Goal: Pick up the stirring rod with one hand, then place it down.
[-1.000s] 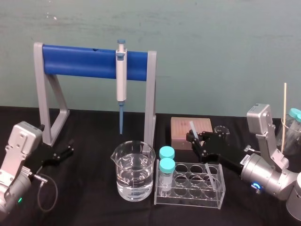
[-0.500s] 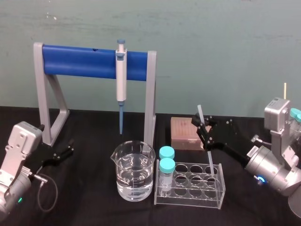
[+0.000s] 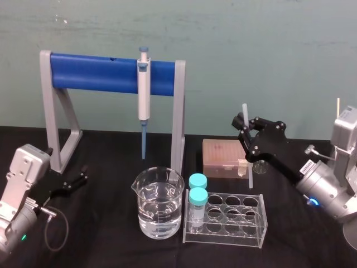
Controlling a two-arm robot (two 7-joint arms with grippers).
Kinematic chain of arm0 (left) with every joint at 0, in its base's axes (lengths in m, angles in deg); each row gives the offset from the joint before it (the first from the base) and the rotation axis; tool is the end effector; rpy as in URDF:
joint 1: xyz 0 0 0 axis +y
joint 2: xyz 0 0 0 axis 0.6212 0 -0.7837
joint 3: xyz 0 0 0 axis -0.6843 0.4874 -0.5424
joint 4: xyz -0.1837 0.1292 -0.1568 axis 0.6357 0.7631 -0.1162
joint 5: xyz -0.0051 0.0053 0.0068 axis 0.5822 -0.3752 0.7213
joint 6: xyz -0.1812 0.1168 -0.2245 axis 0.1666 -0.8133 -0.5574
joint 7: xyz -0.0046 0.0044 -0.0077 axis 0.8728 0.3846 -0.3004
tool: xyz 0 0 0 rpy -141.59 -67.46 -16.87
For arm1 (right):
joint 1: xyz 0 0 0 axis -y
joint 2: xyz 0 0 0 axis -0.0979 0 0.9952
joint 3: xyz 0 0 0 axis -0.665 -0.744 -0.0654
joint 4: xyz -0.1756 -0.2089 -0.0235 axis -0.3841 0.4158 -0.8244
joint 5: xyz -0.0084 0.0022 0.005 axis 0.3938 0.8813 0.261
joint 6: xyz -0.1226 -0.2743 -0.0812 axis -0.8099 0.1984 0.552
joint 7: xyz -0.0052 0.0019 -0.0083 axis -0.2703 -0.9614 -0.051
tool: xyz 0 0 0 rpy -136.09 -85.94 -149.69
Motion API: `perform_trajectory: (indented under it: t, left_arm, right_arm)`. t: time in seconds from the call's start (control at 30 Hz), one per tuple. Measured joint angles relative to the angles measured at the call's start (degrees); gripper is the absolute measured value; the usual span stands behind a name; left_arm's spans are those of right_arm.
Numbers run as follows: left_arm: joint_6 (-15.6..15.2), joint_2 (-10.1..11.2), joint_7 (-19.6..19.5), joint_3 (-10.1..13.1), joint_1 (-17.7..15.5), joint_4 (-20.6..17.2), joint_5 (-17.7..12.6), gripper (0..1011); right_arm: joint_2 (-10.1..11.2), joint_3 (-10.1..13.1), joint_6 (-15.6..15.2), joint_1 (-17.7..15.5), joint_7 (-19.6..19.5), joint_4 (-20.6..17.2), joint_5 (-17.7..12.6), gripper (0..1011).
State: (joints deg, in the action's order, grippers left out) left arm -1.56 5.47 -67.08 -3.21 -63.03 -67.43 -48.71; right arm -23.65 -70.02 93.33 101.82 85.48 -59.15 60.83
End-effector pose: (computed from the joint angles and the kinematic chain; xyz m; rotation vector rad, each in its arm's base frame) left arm 0.3578 0.0728 -0.2896 0.3044 -0.2850 1.2478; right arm 0.3986 -0.0466 -0.2402 0.1558 -0.2928 -0.7873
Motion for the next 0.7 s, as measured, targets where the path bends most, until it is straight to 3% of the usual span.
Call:
perform_trajectory:
  t: [0.33, 0.7]
  left_arm:
    - [0.0, 0.0, 0.0, 0.0, 0.0, 0.0, 0.0, 1000]
    - [0.0, 0.0, 0.0, 0.0, 0.0, 0.0, 0.0, 1000]
  right_arm:
    - [-1.4, 3.7, 6.7, -2.8, -3.6, 0.1, 3.7, 72]
    - [-2.7, 6.1, 8.8, -5.1, -5.6, 0.5, 5.8, 72]
